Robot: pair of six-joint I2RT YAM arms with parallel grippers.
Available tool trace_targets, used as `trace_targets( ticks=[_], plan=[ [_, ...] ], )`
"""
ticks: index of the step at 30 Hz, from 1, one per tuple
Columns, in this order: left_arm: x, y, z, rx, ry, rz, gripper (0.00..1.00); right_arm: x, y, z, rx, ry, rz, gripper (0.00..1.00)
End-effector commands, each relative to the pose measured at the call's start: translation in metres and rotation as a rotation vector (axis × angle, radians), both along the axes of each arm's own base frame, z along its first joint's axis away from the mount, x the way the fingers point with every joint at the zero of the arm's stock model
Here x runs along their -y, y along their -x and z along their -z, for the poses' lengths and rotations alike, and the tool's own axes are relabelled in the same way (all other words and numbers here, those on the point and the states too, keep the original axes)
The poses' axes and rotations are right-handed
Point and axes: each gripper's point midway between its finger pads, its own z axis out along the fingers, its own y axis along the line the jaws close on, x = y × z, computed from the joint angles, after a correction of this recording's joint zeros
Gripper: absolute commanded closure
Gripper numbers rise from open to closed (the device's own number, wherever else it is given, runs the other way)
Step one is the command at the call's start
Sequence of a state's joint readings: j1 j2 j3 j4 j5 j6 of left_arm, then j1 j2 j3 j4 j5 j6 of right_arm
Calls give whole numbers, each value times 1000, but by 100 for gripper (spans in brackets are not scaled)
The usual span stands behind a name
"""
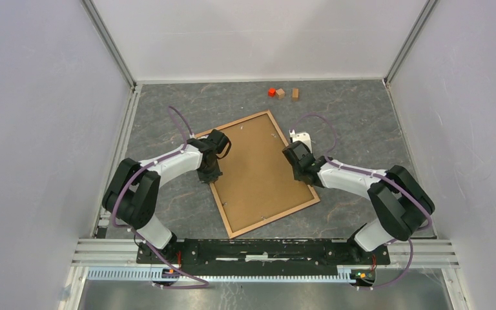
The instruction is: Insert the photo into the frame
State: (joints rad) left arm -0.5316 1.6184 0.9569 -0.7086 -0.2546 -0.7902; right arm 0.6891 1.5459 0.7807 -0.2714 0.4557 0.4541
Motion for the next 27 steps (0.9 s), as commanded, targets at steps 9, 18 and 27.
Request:
trace_targets(
  ticks=[9, 18, 27],
  plan=[
    [11, -6, 0, 17, 10, 305, 98, -23, -4, -36, 75, -125, -253, 28],
    [20, -2, -2, 25, 67, 334, 98, -15, -66, -29, 97, -163, -193, 21],
    [20, -3, 6, 0, 55, 308, 98, -20, -110, -20, 98, -113, -130, 35]
  ],
)
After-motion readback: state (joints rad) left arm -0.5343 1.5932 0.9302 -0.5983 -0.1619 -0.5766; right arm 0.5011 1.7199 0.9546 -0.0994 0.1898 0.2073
